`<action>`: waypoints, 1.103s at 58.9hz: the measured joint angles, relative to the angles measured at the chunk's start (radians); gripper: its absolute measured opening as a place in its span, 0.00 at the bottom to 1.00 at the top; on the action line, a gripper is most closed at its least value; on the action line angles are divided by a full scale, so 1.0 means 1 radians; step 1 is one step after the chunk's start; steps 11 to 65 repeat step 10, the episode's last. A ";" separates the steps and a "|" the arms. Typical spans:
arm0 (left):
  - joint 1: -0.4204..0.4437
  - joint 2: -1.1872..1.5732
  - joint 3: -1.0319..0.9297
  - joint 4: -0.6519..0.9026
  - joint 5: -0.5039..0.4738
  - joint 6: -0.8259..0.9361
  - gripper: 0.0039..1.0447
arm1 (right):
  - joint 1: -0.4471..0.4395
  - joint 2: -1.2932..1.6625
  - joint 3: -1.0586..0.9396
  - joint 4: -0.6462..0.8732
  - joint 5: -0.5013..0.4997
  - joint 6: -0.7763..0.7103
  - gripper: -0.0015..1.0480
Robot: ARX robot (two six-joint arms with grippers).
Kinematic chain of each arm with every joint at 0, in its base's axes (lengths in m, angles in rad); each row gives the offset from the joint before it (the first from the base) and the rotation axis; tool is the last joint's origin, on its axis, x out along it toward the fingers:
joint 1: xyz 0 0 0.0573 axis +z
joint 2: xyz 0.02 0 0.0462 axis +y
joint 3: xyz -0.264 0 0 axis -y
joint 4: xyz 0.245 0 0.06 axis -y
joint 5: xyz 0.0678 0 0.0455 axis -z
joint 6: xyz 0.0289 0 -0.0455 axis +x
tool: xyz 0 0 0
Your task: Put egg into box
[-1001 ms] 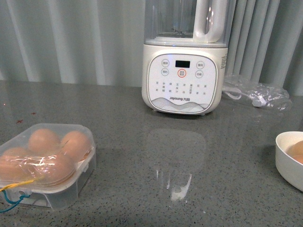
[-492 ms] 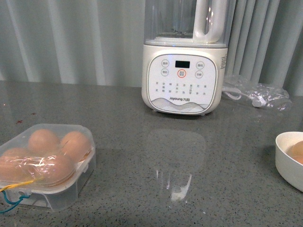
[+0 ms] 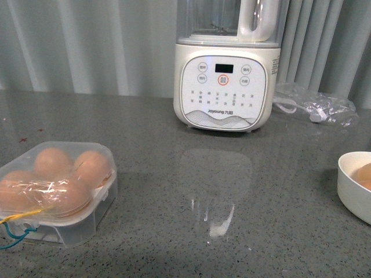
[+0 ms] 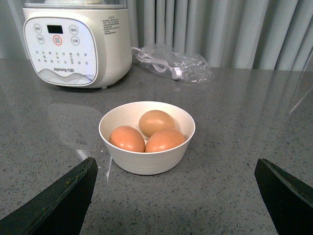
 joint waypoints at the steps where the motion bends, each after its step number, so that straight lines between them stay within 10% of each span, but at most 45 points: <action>1: 0.000 0.000 0.000 0.000 0.000 0.000 0.94 | 0.000 0.000 0.000 0.000 0.000 0.000 0.93; 65: 0.000 0.000 0.000 0.000 0.000 0.000 0.94 | 0.000 0.000 0.000 0.000 0.000 0.000 0.93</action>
